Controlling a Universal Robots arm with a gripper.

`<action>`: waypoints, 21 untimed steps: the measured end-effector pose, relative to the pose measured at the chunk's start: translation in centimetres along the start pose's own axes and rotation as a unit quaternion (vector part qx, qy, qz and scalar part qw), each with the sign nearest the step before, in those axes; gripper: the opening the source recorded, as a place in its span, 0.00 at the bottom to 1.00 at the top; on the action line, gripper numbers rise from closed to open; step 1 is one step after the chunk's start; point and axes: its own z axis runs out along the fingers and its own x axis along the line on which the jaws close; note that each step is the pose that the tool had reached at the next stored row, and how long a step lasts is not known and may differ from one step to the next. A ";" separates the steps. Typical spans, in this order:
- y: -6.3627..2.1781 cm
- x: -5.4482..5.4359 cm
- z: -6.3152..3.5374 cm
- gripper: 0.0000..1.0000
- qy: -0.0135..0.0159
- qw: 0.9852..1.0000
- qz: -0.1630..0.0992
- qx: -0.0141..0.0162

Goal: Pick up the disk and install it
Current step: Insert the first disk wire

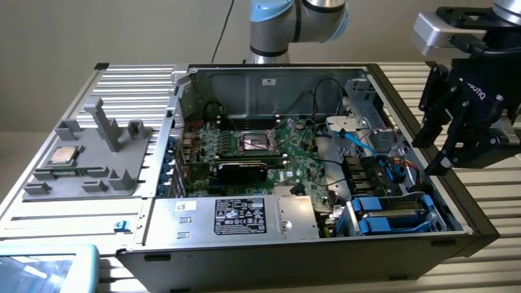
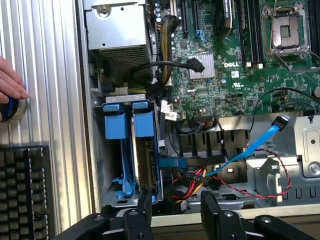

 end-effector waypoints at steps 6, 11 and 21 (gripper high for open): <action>0.10 -1.0 1.10 0.52 0.000 1.000 0.003 0.000; 0.13 -1.4 1.96 0.52 -0.001 1.000 0.008 0.000; 0.87 -1.5 3.02 0.52 -0.008 1.000 0.028 -0.001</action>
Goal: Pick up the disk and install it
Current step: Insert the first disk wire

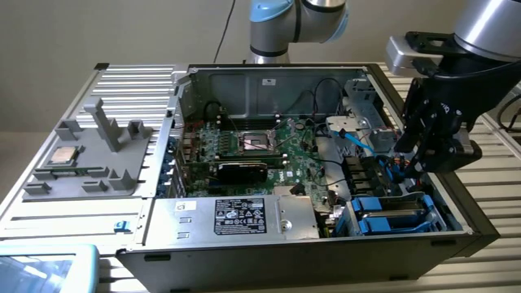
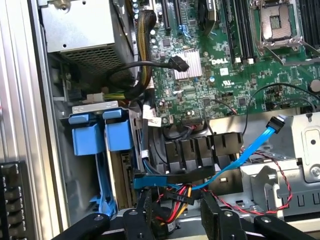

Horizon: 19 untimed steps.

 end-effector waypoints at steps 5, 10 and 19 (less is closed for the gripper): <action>0.40 0.0 0.27 0.52 -0.007 1.000 0.007 0.001; 0.41 0.0 0.64 0.52 -0.013 0.999 0.030 0.001; 0.50 0.0 1.05 0.52 -0.014 0.998 0.067 0.002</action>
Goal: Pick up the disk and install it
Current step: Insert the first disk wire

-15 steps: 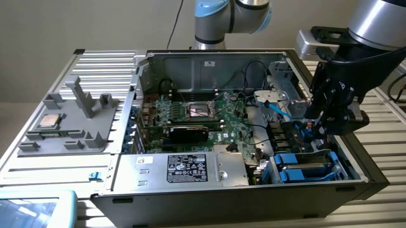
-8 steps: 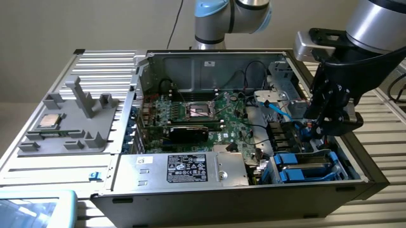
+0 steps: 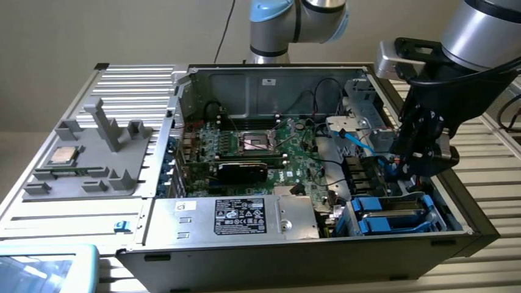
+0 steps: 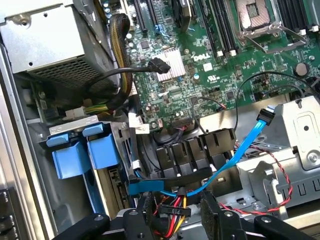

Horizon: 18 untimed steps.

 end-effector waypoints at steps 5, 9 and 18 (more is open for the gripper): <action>0.01 0.0 0.15 0.43 0.000 1.000 0.003 0.000; 0.01 0.0 0.17 0.36 0.000 1.000 0.003 0.000; 0.51 -0.4 -1.31 0.36 0.004 1.000 0.003 0.007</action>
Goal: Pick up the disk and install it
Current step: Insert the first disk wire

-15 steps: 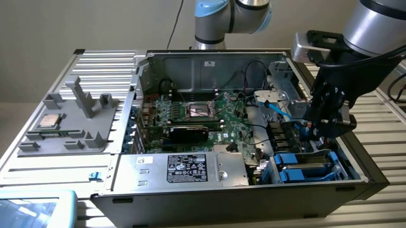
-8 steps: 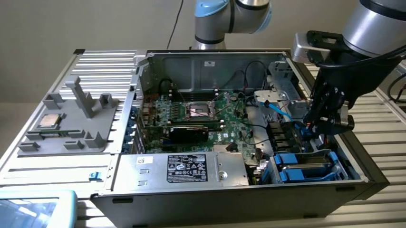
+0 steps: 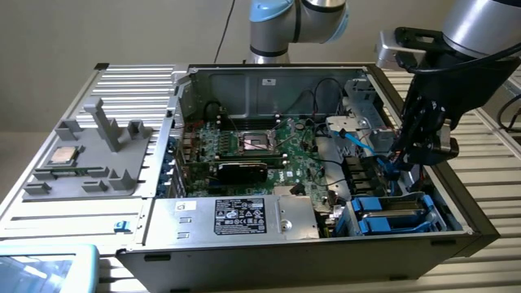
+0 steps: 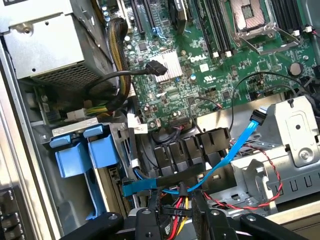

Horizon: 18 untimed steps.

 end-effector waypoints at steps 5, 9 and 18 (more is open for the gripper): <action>0.74 0.2 -0.23 0.36 0.012 1.000 0.000 0.006; 1.08 0.3 -0.22 0.36 0.023 1.000 0.000 0.019; 2.04 0.6 0.14 0.36 0.034 0.999 0.003 0.037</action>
